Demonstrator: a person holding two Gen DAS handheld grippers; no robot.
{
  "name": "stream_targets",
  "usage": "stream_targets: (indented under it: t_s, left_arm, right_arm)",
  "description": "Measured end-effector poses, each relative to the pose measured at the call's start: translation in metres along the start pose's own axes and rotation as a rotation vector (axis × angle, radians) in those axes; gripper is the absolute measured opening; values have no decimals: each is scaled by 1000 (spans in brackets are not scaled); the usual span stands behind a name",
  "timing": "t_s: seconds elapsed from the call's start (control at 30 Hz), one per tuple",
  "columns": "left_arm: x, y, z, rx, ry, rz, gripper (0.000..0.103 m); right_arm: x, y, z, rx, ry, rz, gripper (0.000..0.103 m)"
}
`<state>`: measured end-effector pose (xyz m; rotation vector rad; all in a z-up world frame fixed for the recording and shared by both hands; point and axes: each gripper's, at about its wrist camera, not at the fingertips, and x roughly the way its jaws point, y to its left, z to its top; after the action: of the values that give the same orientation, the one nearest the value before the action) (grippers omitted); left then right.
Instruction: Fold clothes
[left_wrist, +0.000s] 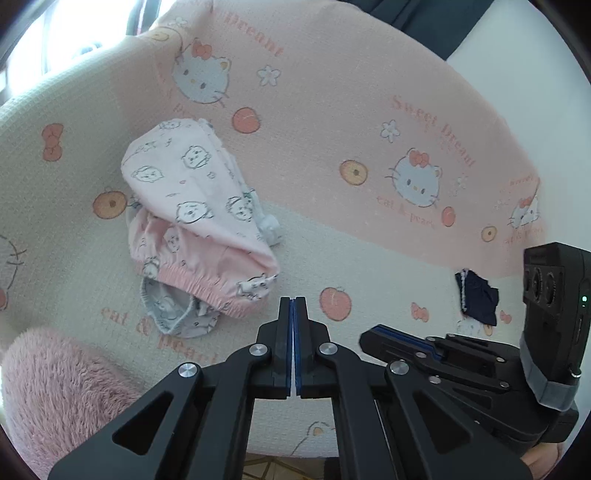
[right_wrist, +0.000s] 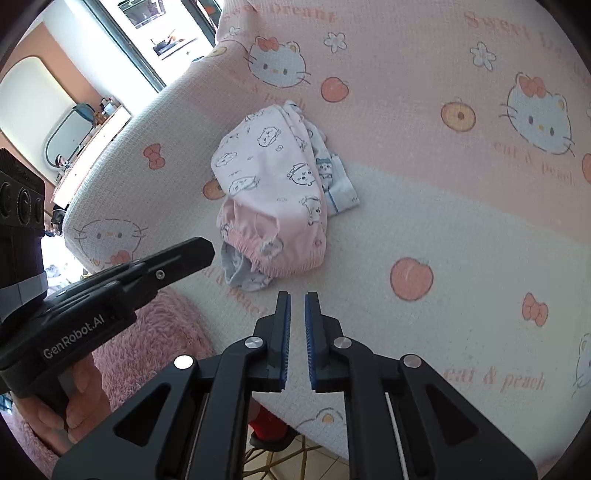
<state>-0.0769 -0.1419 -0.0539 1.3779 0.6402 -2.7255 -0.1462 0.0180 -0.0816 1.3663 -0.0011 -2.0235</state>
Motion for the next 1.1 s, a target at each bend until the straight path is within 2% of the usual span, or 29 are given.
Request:
stream_targets:
  t_s: [0.07, 0.17, 0.2, 0.23, 0.27, 0.33, 0.4, 0.47, 0.53, 0.6, 0.7, 0.77, 0.83, 0.9, 1.03, 1.1]
  left_arm:
    - [4, 17, -1, -66, 33, -16, 2]
    - [17, 39, 0, -140, 78, -30, 6]
    - [20, 43, 1, -144, 83, -16, 9]
    - [24, 48, 2, -150, 88, -8, 17]
    - [28, 52, 4, -157, 93, -1, 34]
    - [36, 63, 7, -190, 91, -12, 55]
    - [43, 75, 8, -213, 85, 11, 55]
    - [47, 85, 7, -214, 65, 65, 55]
    - [56, 101, 6, -250, 67, 87, 55]
    - [68, 121, 8, -352, 101, 50, 55]
    - [84, 129, 17, -358, 98, 75, 55]
    - [92, 132, 20, -365, 106, 72, 55]
    - [98, 134, 20, -375, 121, 51, 55]
    - [105, 135, 21, -383, 135, 31, 55]
    - [105, 124, 19, -352, 122, -1, 55]
    - [106, 117, 17, -336, 122, -19, 55]
  right_arm:
    - [4, 2, -3, 3, 18, -3, 9]
    - [14, 8, 1, 7, 42, 9, 28]
    - [19, 11, 2, 10, 53, 13, 40]
    - [23, 13, 3, 13, 63, 17, 50]
    - [29, 15, 6, 15, 71, 18, 53]
    - [46, 20, 14, 12, 97, 7, 63]
    - [64, 22, 22, 12, 118, -24, 63]
    - [81, 23, 31, 19, 124, -27, 63]
    - [99, 25, 41, 23, 141, -11, 64]
    - [120, 27, 49, 1, 166, -42, 64]
    - [144, 20, 58, 22, 172, -94, 64]
    - [152, 13, 64, 52, 159, -79, 58]
    - [155, 9, 69, 61, 143, -45, 11]
    - [145, 10, 74, 40, 94, -42, 7]
    - [90, 17, 84, -47, -144, -223, 4]
    - [66, 17, 86, -68, -206, -263, 4]
